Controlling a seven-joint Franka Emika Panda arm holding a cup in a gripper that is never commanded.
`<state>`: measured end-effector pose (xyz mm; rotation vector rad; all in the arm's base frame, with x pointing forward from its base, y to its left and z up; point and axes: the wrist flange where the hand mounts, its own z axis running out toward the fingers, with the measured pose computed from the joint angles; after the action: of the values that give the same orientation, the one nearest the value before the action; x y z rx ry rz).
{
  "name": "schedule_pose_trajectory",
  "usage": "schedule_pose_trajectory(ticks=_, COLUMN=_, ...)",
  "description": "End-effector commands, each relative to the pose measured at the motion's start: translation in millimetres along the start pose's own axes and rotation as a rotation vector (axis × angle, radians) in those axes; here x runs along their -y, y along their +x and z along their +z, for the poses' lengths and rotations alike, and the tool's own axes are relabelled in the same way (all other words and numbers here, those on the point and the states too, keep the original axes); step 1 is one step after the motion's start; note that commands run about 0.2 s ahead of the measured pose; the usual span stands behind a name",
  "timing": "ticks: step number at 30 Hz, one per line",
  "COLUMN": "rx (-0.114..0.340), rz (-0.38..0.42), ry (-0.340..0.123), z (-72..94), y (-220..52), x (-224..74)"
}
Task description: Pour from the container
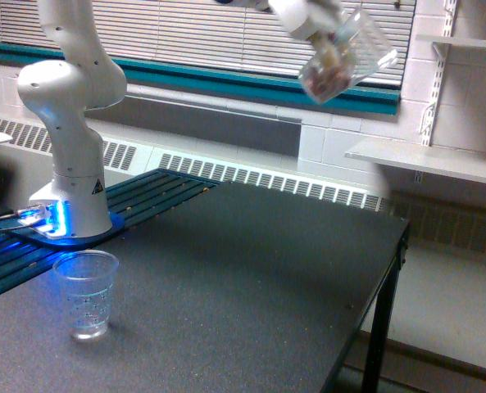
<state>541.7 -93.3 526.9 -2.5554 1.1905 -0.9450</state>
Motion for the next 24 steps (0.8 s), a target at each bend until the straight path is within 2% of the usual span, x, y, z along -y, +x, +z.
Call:
schedule_pose_trajectory(ticks=1, rx=-0.024, rz=0.075, ry=-0.033, z=-2.1, y=-1.0, x=-31.3)
schedule_pose_trajectory(ticks=6, rx=-0.024, rz=0.108, ry=-0.073, z=1.0, y=-6.9, x=-51.5)
schedule_pose_trajectory(ticks=17, rx=-0.053, rz=0.157, ry=-0.183, z=9.1, y=-37.6, x=-84.7)
schedule_pose_trajectory(ticks=24, rx=-0.039, rz=0.213, ry=-0.245, z=16.5, y=-56.1, x=-112.7)
